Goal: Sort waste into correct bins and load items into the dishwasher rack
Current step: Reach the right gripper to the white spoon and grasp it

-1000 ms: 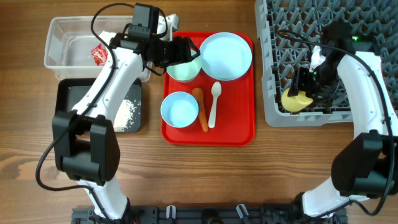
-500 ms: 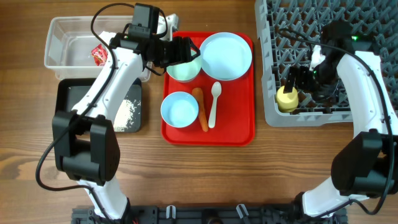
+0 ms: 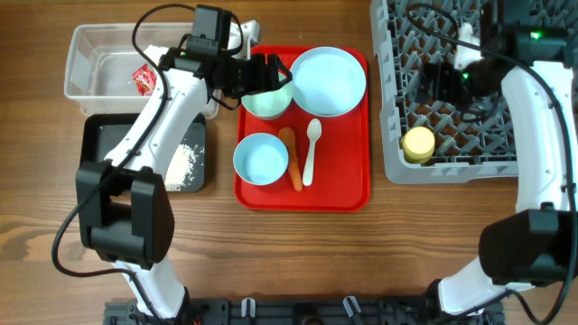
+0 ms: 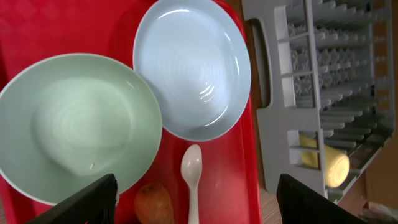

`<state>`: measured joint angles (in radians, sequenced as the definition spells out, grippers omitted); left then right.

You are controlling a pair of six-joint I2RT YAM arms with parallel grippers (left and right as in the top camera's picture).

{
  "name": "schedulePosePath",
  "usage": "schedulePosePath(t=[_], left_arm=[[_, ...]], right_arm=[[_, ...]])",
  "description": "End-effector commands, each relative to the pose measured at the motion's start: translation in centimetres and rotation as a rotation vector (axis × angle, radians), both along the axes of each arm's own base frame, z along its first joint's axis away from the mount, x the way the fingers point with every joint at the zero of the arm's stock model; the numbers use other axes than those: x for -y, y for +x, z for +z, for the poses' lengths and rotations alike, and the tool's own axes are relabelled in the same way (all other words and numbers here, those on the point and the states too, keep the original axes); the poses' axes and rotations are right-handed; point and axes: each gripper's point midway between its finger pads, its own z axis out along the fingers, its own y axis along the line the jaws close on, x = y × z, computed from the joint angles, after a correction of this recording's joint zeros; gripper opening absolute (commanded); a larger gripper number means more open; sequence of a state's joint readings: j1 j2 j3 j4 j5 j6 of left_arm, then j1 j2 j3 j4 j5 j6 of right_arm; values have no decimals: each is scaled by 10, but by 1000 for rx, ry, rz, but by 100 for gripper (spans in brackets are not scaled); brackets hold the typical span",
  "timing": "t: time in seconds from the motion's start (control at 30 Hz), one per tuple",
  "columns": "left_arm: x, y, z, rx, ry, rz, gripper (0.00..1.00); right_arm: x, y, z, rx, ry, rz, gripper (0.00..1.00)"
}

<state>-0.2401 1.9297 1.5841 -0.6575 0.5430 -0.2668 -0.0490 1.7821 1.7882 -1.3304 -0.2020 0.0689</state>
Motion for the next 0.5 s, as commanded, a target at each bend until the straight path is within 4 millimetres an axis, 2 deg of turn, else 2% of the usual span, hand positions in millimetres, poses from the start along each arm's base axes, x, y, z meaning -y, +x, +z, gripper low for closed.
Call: schedulePosePath(t=[0.0,0.2,0.27,0.37,0.47], left_arm=[[-1,-5,9,46,31,-50,82],[-5,-26,-4,17,105,-151,81],[-10,-33,-10,-3,138,-167,82],[-19,-38,-14,-39,152,-156,79],[-29,-34,-10,-43,131,-130,79]], right_arm=[[-47,7,28,116,81,152,100],[-96,17,28,186,88,276,100],[-105,19,25,184,93,290,100],[-121,20,13,167,96,325,100],[-142,20,-9,133,104,374,100]])
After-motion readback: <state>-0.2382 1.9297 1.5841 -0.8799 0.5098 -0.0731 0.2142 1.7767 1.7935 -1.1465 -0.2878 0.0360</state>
